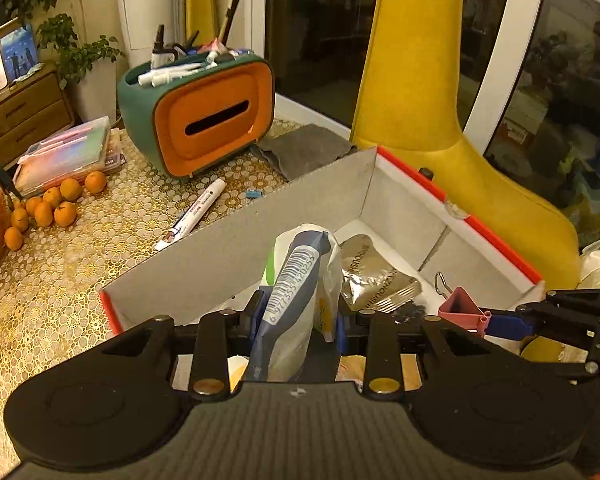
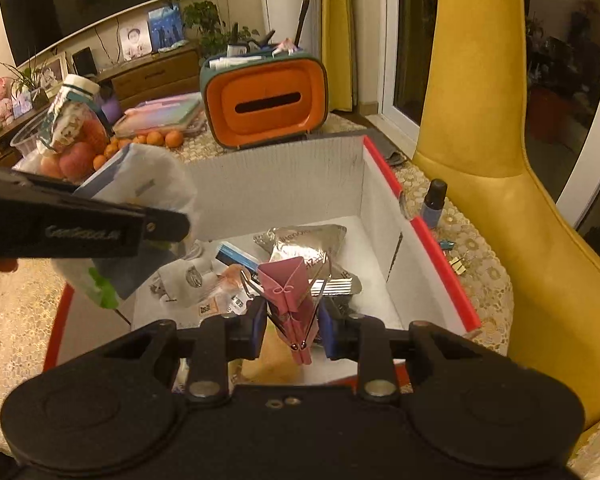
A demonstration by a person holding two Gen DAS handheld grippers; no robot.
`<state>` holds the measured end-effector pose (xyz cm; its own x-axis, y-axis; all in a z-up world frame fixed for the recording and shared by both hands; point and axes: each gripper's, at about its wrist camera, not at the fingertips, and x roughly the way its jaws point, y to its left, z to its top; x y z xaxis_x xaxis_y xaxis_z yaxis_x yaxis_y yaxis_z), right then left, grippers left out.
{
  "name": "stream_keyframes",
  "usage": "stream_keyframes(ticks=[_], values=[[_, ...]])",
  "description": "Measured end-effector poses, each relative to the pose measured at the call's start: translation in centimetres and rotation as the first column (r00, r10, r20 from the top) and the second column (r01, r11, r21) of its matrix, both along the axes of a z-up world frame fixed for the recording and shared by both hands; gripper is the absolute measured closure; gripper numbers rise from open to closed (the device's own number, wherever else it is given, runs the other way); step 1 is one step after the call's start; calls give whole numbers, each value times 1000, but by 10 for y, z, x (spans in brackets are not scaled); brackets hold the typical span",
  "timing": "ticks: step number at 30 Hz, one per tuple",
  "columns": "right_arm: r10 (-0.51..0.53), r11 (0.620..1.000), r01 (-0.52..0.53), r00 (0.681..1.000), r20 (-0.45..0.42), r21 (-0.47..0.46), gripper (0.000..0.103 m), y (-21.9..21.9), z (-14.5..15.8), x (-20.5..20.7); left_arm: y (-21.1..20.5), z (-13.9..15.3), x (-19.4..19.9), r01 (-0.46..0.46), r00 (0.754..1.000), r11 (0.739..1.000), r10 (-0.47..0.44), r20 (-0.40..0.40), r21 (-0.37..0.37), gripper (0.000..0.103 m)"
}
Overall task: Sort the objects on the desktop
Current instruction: 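Carry the wipes packet and pink binder clip over the red box with both tools, then open both tools to drop the wipes packet and binder clip into the box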
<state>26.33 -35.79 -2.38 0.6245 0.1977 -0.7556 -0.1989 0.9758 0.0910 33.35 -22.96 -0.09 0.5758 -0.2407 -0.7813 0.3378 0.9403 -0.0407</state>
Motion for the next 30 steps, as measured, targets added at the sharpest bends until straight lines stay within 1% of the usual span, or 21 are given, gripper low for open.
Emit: stream_keyframes(ticks=[9,14,17,20,23,25,26,28,30], values=[[-3,1000,2,1000,-14,-18,77,5,-14,11,-14,-15,16,28,1000,997,-29,4,71,71],[7,1000,-7,1000,-25,-27,77,9,-20,14,-19,-28,24,45,999,993,-43,-22,110,71],[9,999,-10,1000,-28,-36,77,10,-24,15,-19,-37,27,55,998,992,-51,-45,110,71],[8,999,-9,1000,-29,-40,77,11,-26,17,-21,-42,28,65,997,989,-59,-47,131,71],[3,999,-4,1000,-31,-39,77,12,-26,20,-19,-45,30,66,997,989,-59,-53,130,71],[4,999,-5,999,-31,-44,77,12,-26,22,-18,-45,31,65,997,990,-59,-54,128,59],[9,999,-10,999,-33,-45,75,13,-26,22,-17,-46,31,65,997,990,-59,-53,127,56],[14,999,-16,999,-35,-48,73,14,-26,22,-16,-46,31,61,998,990,-56,-42,127,40],[20,998,-22,999,-37,-54,72,15,-27,22,-15,-47,30,58,998,991,-55,-34,123,36]])
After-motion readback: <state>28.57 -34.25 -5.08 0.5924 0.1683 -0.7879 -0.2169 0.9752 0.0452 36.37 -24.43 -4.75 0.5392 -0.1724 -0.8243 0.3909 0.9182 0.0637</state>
